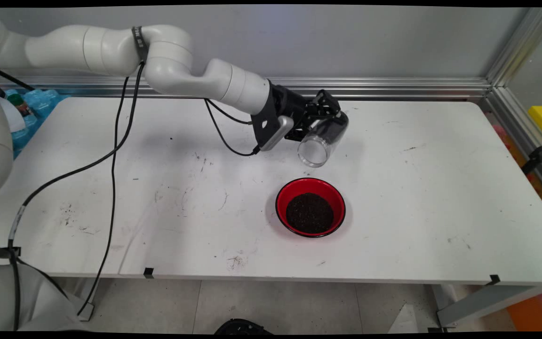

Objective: Pour the black seasoning powder in the red bowl

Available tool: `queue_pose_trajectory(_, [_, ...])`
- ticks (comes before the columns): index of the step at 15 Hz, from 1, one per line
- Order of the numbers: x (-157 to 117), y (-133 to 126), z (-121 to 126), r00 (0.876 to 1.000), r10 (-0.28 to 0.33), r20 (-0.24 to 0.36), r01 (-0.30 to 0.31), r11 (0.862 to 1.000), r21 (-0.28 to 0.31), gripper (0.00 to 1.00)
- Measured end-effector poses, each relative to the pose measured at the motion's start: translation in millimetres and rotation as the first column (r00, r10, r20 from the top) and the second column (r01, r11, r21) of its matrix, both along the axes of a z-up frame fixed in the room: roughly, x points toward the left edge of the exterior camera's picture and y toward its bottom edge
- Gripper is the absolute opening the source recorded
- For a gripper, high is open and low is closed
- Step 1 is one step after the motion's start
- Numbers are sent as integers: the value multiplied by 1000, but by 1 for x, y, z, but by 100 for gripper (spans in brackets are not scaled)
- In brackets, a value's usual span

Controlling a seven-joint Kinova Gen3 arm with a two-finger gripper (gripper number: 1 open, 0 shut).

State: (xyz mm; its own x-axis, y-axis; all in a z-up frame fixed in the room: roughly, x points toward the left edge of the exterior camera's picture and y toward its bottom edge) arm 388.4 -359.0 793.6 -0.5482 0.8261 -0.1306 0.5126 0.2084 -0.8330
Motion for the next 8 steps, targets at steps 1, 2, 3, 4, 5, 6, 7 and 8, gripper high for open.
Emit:
queue_pose_trajectory(1, [0,1,-1,1000,-6,3,6,1000,-6,0])
queue_pose_trajectory(2, [-1,2,-3,1000,-17,7,17,1000,-17,0])
queue_pose_trajectory(3, [-2,3,-5,1000,-27,11,28,999,-28,0])
queue_pose_trajectory(4, [-2,4,-6,999,-37,15,37,998,-40,0])
queue_pose_trajectory(5, [-3,5,-7,999,-44,19,45,998,-50,0])
queue_pose_trajectory(6, [-4,5,-8,998,-52,22,54,997,-63,0])
queue_pose_trajectory(7, [-5,6,-9,998,-59,25,61,995,-74,0])
queue_pose_trajectory(8, [-6,6,-10,997,-66,29,69,994,-87,0])
